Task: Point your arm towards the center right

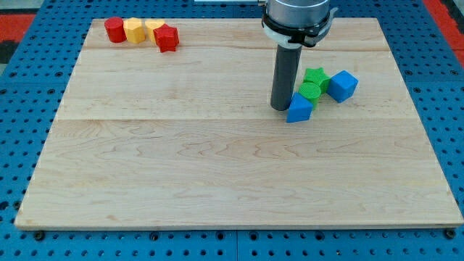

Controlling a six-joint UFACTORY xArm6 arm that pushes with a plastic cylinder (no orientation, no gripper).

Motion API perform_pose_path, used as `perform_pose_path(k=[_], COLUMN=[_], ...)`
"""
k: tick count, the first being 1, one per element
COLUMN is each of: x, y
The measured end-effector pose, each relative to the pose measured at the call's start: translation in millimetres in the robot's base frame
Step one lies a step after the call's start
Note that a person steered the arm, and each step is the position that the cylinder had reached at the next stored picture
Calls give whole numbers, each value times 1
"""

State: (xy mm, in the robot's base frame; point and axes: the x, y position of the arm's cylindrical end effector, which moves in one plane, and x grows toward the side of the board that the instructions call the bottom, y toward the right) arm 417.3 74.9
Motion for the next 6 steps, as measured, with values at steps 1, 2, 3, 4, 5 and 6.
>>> perform_pose_path(k=[1, 2, 3, 4, 5, 6], x=[0, 1, 6, 50, 58, 43], y=[0, -1, -7, -5, 10, 77])
